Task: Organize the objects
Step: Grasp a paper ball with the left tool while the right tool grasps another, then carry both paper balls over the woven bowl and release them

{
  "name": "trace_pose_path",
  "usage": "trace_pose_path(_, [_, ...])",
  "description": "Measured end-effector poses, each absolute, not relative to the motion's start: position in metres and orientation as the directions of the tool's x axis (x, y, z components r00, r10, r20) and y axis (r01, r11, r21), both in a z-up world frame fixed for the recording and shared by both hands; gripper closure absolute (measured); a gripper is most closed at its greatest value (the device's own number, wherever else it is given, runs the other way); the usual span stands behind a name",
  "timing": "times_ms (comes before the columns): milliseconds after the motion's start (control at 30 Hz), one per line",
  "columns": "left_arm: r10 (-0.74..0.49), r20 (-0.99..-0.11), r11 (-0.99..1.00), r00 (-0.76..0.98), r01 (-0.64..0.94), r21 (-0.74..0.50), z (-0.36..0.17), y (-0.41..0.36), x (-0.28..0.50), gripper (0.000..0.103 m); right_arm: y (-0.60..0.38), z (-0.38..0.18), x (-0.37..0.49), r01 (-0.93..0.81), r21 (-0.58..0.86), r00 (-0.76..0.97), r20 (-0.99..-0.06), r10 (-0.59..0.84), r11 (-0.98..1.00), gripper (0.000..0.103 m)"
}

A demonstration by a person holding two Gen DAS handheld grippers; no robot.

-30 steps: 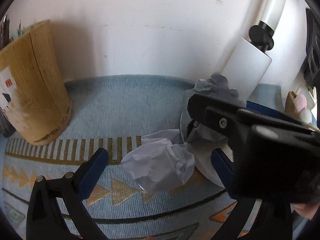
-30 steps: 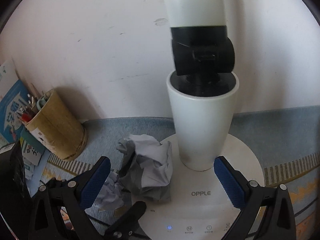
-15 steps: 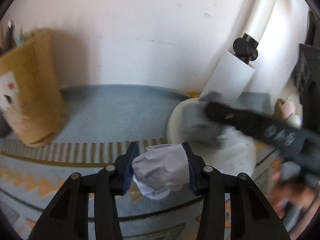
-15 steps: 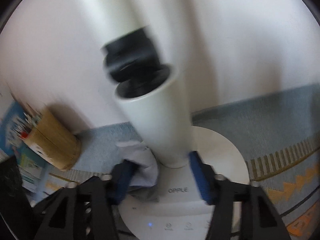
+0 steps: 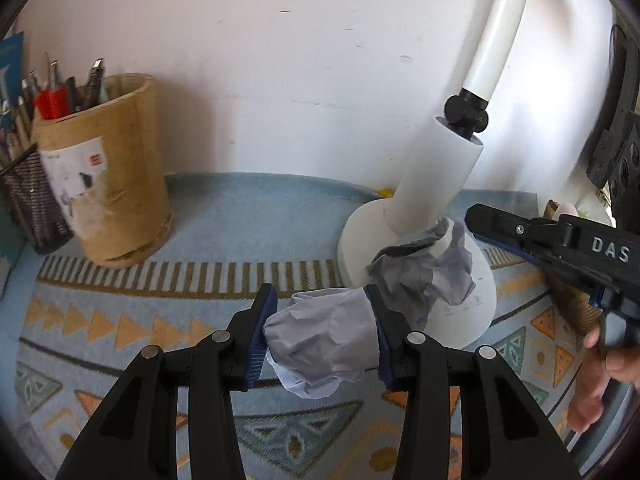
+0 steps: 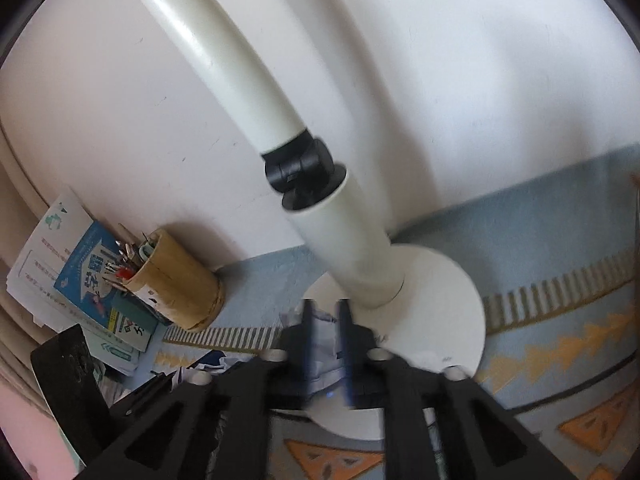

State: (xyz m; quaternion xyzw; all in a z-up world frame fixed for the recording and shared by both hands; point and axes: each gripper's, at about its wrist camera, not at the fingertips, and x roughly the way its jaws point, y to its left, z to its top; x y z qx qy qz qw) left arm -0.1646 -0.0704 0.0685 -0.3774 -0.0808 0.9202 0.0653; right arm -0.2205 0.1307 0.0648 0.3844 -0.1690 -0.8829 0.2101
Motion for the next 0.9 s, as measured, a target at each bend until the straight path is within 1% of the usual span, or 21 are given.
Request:
trace_pose_path(33, [0.18,-0.686,-0.978,-0.705,-0.054,-0.201,0.068,-0.073,-0.163,0.062,0.127,0.063,-0.22,0.236,0.454,-0.614,-0.615,-0.494,-0.859,0.034])
trace_pose_path(67, [0.18,-0.687,-0.978,-0.704,-0.05,-0.205,0.067,-0.081,-0.17,0.062,0.123,0.061,-0.22,0.236,0.446,-0.619,-0.616,-0.487,-0.864,0.02])
trace_pose_path(100, [0.178,-0.686,-0.977,-0.705,-0.046,-0.206,0.067,-0.083,-0.169,0.062,0.116,0.061,-0.219,0.24,0.425,-0.63,-0.616,-0.473,-0.873,0.017])
trace_pose_path(167, [0.171,-0.687,-0.979,-0.706,-0.041,-0.202,0.067,-0.088,-0.167,0.062,0.1,0.058,-0.221,0.248,0.342,-0.647,-0.637,-0.418,-0.906,0.017])
trace_pose_path(233, [0.16,-0.689,-0.981,-0.707,-0.037,-0.19,0.067,-0.089,-0.167,0.062,0.083,0.051,-0.226,0.254,0.275,-0.629,-0.682,-0.374,-0.927,0.018])
trace_pose_path(267, [0.155,-0.689,-0.982,-0.708,-0.035,-0.184,0.068,-0.089,-0.165,0.062,0.078,0.046,-0.228,0.259,0.265,-0.618,-0.693,-0.37,-0.929,0.032])
trace_pose_path(300, [0.151,-0.69,-0.983,-0.708,-0.034,-0.18,0.068,-0.09,-0.164,0.062,0.073,0.04,-0.229,0.267,0.257,-0.602,-0.708,-0.369,-0.929,0.049])
trace_pose_path(367, [0.143,-0.691,-0.985,-0.709,-0.032,-0.171,0.069,-0.092,-0.165,0.062,0.071,0.038,-0.227,0.293,0.256,-0.599,-0.702,-0.385,-0.921,0.053])
trace_pose_path(433, [0.136,-0.694,-0.986,-0.707,-0.031,-0.161,0.076,-0.088,-0.151,0.062,0.072,0.045,-0.224,0.314,0.24,-0.595,-0.705,-0.387,-0.919,0.054])
trace_pose_path(500, [0.132,-0.701,-0.987,-0.701,-0.028,-0.158,0.073,-0.088,-0.147,0.062,0.086,0.053,-0.219,0.323,0.269,-0.596,-0.687,-0.416,-0.907,0.054])
trace_pose_path(633, [0.141,-0.695,-0.986,-0.705,-0.039,-0.16,0.085,-0.077,-0.145,0.062,0.108,0.071,-0.212,0.303,0.345,-0.606,-0.65,-0.459,-0.888,0.054])
trace_pose_path(900, [0.163,-0.684,-0.987,-0.711,-0.108,-0.122,0.102,-0.043,-0.131,0.062,0.142,0.091,-0.19,0.267,0.398,-0.628,-0.619,-0.472,-0.878,0.054])
